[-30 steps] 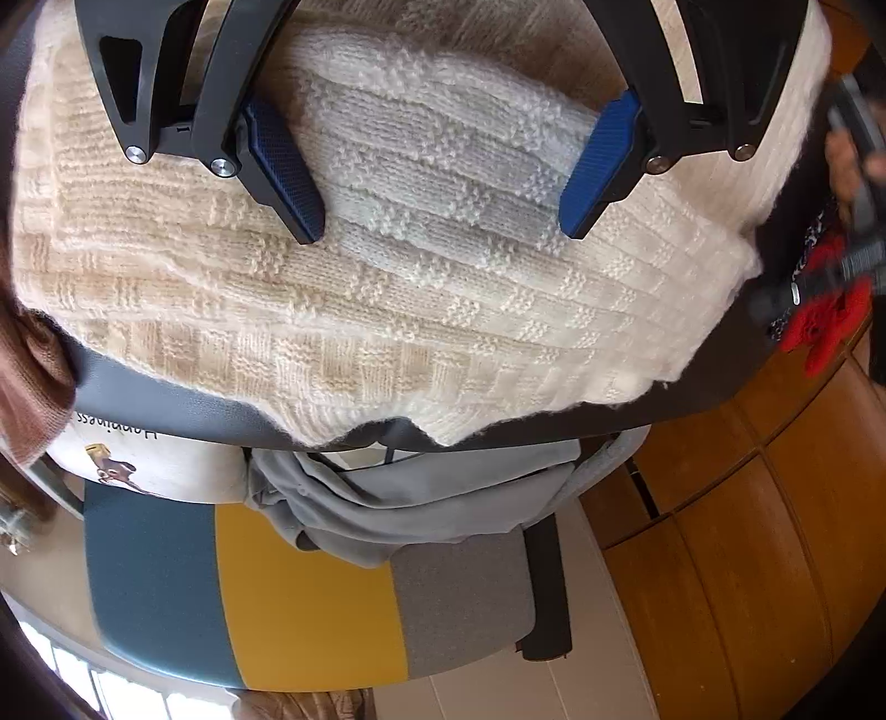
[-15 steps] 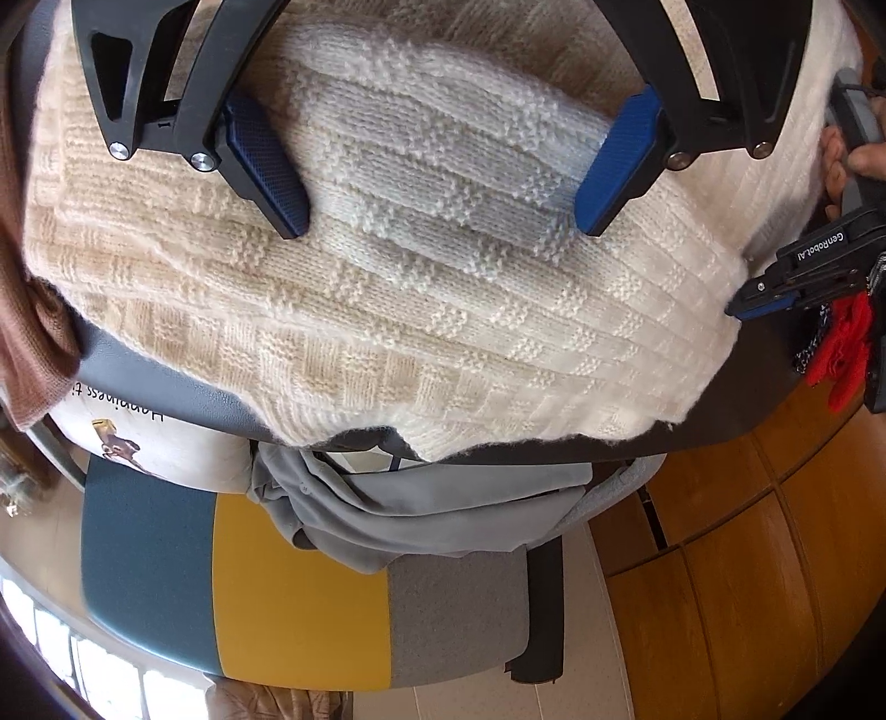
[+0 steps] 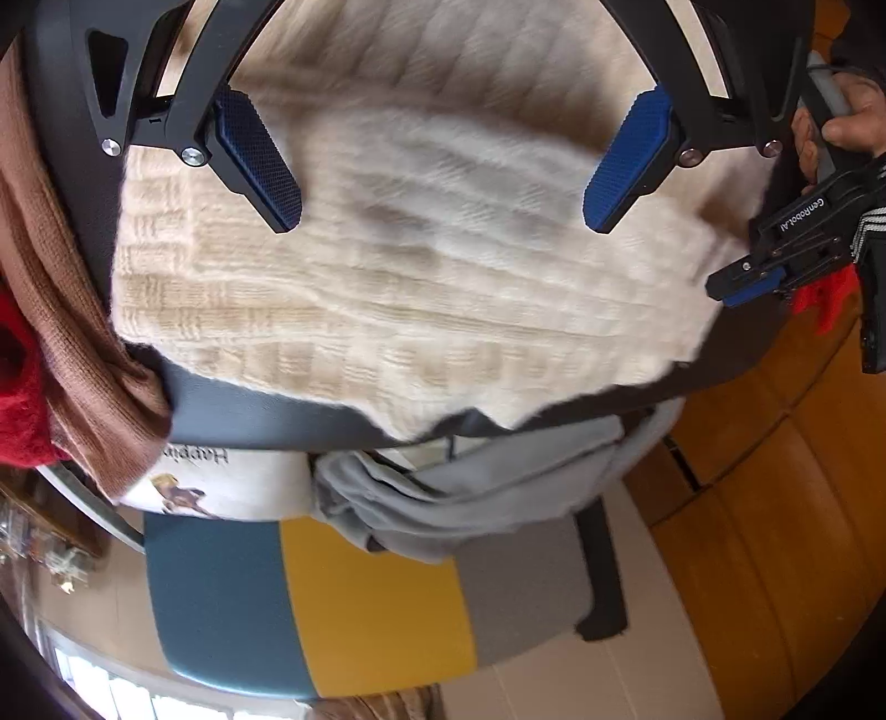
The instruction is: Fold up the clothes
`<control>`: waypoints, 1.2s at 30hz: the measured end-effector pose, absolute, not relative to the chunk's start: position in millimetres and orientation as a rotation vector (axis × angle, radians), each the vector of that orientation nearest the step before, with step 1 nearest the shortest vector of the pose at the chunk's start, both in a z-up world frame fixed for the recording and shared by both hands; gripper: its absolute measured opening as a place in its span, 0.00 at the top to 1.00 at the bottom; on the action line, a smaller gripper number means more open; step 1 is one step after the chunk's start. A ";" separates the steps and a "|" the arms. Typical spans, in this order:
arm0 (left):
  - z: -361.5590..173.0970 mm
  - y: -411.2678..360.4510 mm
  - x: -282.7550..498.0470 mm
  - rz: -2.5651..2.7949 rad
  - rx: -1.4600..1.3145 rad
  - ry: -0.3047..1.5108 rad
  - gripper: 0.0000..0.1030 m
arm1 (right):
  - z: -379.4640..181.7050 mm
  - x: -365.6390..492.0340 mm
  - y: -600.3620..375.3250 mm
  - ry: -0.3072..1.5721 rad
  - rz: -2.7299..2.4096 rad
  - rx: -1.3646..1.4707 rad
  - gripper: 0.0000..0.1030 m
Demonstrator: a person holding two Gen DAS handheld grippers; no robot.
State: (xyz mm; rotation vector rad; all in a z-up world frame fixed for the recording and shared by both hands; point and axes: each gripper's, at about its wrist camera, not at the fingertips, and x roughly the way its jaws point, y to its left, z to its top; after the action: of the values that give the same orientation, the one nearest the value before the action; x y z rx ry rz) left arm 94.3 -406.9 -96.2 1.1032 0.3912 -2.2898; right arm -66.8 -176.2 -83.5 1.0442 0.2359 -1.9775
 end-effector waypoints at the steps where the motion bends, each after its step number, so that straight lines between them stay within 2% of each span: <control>1: -101.0 -411.8 90.9 -2.294 1.087 0.409 0.70 | -92.3 -75.0 -178.5 0.263 -1.995 1.057 0.00; 6: -109.5 -421.8 90.3 -2.318 0.973 0.460 0.69 | -102.0 -86.6 -195.9 0.344 -2.044 0.994 0.00; 15: -115.9 -417.4 136.7 -2.327 0.858 0.667 0.70 | -103.3 -72.5 -182.4 0.307 -1.980 0.970 0.00; 22: -107.8 -404.5 132.2 -2.275 0.936 0.584 0.70 | -102.9 -66.2 -182.3 0.315 -1.963 0.964 0.00; 26: -81.2 -411.8 135.6 -2.385 0.933 0.661 0.70 | -92.3 -69.6 -179.0 0.324 -1.881 0.982 0.00; 28: -63.8 -418.9 128.0 -2.459 0.920 0.639 0.66 | -77.3 -75.2 -174.3 0.296 -1.859 0.946 0.02; 30: -51.4 -428.4 109.6 -2.504 0.937 0.598 0.63 | -60.2 -85.7 -178.6 0.277 -1.841 0.907 0.10; 35: -42.7 -445.5 43.2 -2.575 1.030 0.501 0.58 | -44.2 -125.7 -220.2 0.266 -1.772 0.931 0.13; 36: -46.6 -449.4 27.5 -2.593 1.077 0.511 0.57 | -48.3 -135.3 -230.8 0.268 -1.759 0.957 0.18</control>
State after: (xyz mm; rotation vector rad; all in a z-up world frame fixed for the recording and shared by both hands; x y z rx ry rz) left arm 27.5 -449.4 -46.6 1.0768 0.5109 -2.5927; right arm -135.3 -230.8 -48.3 0.9568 0.2679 -1.7590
